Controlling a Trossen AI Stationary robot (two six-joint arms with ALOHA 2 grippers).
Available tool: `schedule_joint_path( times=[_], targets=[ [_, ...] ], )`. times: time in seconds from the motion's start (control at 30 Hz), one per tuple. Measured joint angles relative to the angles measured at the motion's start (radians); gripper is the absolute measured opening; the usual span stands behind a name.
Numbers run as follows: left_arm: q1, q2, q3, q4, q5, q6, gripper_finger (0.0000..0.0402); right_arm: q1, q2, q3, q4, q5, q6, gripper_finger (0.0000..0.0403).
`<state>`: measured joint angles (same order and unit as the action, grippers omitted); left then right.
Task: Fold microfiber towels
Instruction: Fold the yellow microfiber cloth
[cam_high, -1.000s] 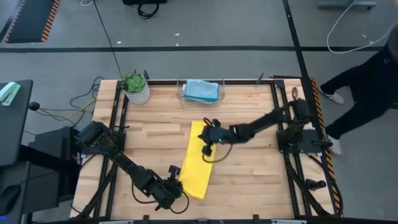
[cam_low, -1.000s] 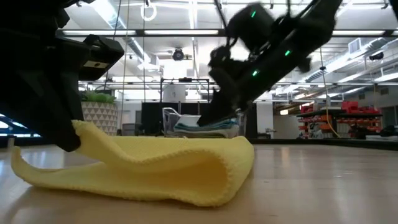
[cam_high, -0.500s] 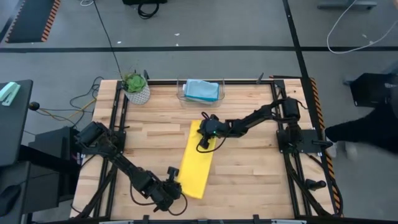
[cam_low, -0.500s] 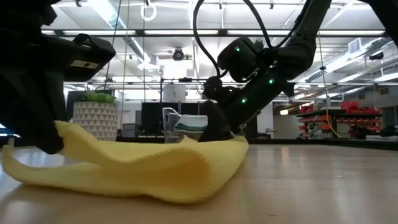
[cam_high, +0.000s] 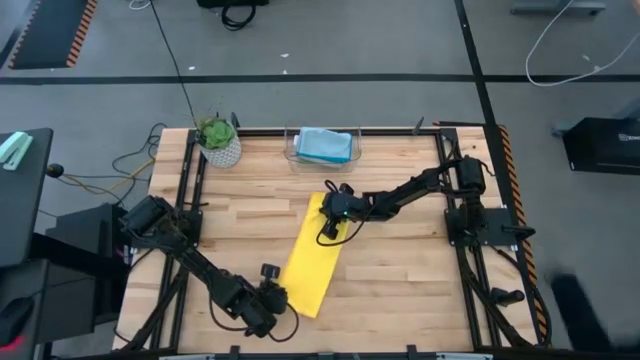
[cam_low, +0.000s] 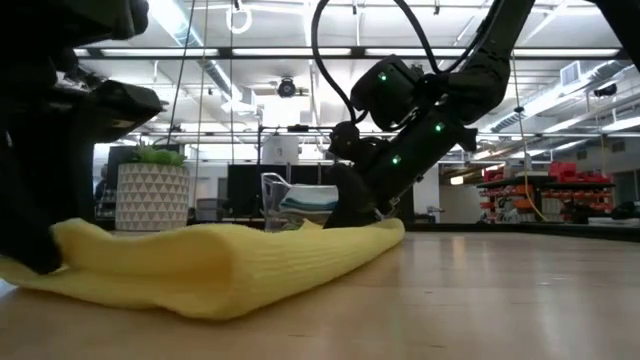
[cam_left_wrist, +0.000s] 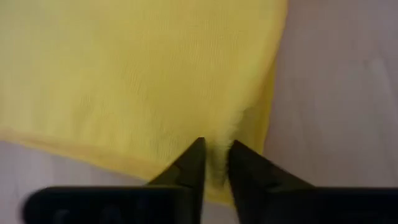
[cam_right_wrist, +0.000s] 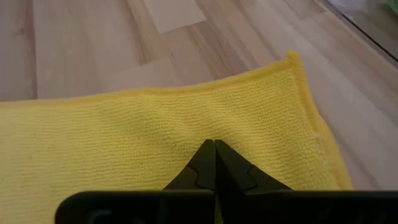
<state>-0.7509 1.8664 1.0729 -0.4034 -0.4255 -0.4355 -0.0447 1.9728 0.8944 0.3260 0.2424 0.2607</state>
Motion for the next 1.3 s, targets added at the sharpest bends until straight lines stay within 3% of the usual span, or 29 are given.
schedule_joint_path(
  times=[0.27,0.43,0.57,0.7,1.07,1.2,1.3],
  targets=[
    [0.001,-0.007,0.073,-0.237,0.071,0.001,0.0208,0.008,-0.001,0.0,-0.011,0.002,-0.002,0.0007],
    [-0.01,-0.025,0.129,-0.348,0.075,0.05,0.0233,0.008,-0.001,0.0,-0.014,-0.001,-0.018,0.0007],
    [-0.018,-0.032,0.111,-0.288,0.076,0.085,0.0208,0.008,-0.001,0.0,-0.016,-0.005,-0.031,0.0007],
    [-0.008,-0.092,-0.015,-0.169,0.079,0.077,0.016,0.008,-0.001,-0.001,-0.016,-0.009,-0.053,0.0007],
    [0.036,-0.512,-0.431,0.234,0.137,-0.015,0.0018,0.009,-0.001,-0.001,-0.026,-0.036,-0.063,0.0007],
    [0.037,-0.539,-0.51,0.259,0.152,-0.024,0.0014,0.014,0.0,-0.001,-0.026,-0.034,-0.082,0.0007],
    [0.049,-0.529,-0.504,0.262,0.181,-0.03,0.0056,0.019,-0.014,-0.002,-0.046,-0.042,-0.089,0.0007]
  ],
)
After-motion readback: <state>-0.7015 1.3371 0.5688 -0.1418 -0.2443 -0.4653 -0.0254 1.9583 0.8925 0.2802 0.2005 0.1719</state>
